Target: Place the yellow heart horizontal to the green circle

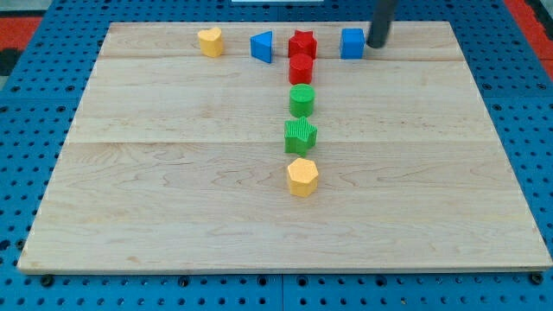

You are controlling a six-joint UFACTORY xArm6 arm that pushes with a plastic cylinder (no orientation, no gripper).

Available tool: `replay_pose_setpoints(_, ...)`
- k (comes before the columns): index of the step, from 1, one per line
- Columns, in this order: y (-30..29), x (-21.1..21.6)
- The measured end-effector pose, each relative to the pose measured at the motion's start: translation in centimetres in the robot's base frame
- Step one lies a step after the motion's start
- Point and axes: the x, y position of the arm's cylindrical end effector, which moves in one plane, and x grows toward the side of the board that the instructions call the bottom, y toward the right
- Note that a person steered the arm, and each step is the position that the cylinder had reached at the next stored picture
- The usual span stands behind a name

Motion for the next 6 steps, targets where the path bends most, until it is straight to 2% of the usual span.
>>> replay_pose_setpoints(1, -1.1, -2.9)
replay_pose_setpoints(3, -27.3, -1.2)
replay_pose_setpoints(4, -24.7, 2.6)
replay_pose_setpoints(5, -25.4, 8.7)
replay_pose_setpoints(6, -30.5, 4.0)
